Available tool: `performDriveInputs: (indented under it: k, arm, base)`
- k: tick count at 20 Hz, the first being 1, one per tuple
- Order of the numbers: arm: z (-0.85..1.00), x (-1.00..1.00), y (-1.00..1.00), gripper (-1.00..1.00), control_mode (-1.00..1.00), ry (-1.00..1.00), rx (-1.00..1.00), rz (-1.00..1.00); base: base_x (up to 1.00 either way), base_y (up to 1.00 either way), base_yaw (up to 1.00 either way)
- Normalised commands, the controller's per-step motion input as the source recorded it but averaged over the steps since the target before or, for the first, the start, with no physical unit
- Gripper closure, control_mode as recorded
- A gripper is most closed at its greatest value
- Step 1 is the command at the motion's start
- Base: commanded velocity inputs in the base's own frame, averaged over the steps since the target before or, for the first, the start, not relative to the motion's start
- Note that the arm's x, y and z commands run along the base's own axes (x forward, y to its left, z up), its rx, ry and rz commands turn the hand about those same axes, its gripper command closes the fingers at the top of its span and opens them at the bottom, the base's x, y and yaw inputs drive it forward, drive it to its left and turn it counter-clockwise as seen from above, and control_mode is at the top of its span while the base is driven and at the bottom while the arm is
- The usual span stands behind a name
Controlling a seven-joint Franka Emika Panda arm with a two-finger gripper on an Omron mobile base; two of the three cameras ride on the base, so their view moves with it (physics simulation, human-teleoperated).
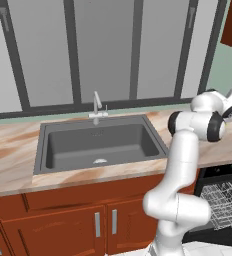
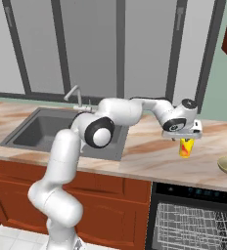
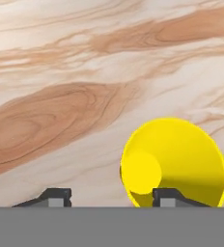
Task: Pick up the cup and bowl from the counter, place them in the dishwasher, and close the dishwasher door.
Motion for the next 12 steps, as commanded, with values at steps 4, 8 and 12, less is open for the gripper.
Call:
performDriveInputs:
  k: [4, 8, 12]
  arm:
    - [-0.10, 0.00, 0.00, 1.00, -1.00, 0.00, 0.00, 0.00]
    - [0.00, 0.00, 0.00, 1.00, -1.00, 0.00, 0.00, 0.00]
    - [0.03, -0.09, 0.00, 1.00, -1.00, -0.04, 0.00, 0.00]
  base:
    - [0.00, 0.00, 0.00]
    - [0.00, 0.00, 0.00]
    - [0.00, 0.00, 0.00]
